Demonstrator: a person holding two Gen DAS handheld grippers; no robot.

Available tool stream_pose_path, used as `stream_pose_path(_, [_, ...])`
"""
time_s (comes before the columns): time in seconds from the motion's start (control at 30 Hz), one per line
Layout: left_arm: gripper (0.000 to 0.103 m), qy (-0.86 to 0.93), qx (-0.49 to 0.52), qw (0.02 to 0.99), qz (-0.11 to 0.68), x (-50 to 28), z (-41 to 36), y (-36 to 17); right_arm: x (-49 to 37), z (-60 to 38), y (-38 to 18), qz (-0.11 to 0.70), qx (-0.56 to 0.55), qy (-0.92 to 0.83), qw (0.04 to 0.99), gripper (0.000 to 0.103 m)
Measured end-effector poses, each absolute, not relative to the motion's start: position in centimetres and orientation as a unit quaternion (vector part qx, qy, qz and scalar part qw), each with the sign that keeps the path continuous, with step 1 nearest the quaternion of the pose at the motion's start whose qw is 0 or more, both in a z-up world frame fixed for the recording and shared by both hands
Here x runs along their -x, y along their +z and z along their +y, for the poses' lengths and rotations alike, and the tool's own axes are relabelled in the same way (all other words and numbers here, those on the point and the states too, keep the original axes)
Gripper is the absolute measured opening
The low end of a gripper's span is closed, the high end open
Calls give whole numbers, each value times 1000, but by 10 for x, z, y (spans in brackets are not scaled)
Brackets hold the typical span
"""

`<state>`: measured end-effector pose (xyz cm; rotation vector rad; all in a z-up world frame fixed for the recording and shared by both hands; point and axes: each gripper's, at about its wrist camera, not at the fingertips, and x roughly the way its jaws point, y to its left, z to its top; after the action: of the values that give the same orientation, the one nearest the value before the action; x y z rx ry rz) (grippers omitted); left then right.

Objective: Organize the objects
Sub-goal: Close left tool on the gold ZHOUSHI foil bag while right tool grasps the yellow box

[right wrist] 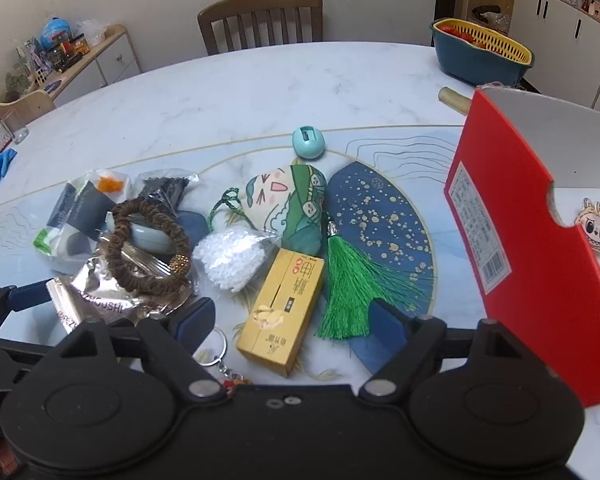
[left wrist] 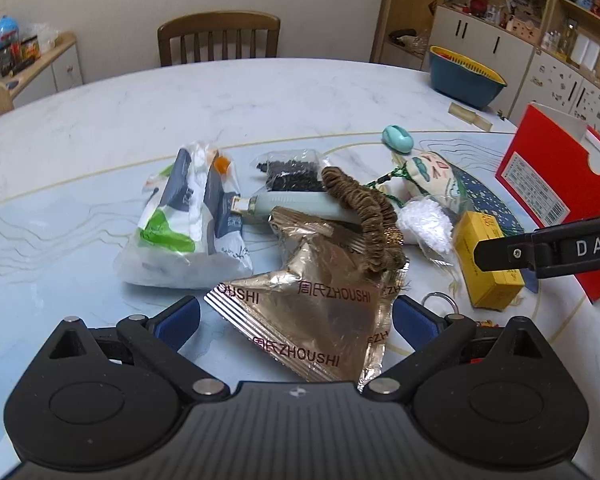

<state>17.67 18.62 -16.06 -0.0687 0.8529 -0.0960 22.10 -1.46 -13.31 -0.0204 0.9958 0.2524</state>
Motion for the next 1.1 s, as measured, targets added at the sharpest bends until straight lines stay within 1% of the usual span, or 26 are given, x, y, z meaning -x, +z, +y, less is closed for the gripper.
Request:
stream_pose_path(0.07, [103, -47, 48, 905, 421, -180, 188, -164, -225, -12, -136, 479, 15, 121, 869, 79])
stream_pose_path(0.17, [102, -46, 55, 904, 422, -182, 189, -166, -229, -8, -141, 485, 19, 123, 866, 72])
stream_pose_path(0.23, [102, -47, 55, 904, 421, -182, 187, -166, -230, -6, -142, 486, 19, 125, 865, 69])
stream_pose_path(0.27, [101, -48, 57, 905, 419, -182, 186, -165, -230, -5, -143, 484, 21, 126, 866, 66])
stream_pose_path(0.3, [97, -50, 57, 905, 418, -182, 186, -165, -230, -5, -143, 483, 23, 126, 866, 61])
stream_pose_path(0.33, [94, -52, 58, 906, 417, -182, 186, -164, -230, -4, -143, 483, 24, 127, 866, 59])
stream_pose_path(0.4, [80, -53, 61, 905, 417, -181, 185, -162, -231, -5, -144, 483, 24, 125, 866, 50])
stream_pose_path(0.5, [69, -55, 66, 905, 417, -181, 184, -161, -233, -4, -146, 488, 23, 125, 864, 42])
stream_pose_path(0.57, [68, -54, 71, 904, 418, -181, 184, -160, -232, -3, -146, 487, 27, 122, 864, 39])
stream_pose_path(0.67, [62, -51, 72, 904, 418, -179, 184, -159, -232, -4, -146, 486, 29, 121, 865, 33])
stream_pose_path(0.8, [55, -48, 73, 905, 416, -176, 185, -156, -229, -4, -145, 486, 36, 121, 865, 30])
stream_pose_path(0.9, [52, -48, 72, 905, 416, -174, 185, -152, -226, -6, -143, 486, 32, 123, 864, 29])
stream_pose_path(1.1, [52, -47, 83, 903, 419, -162, 189, -144, -213, -13, -130, 483, 19, 135, 865, 28])
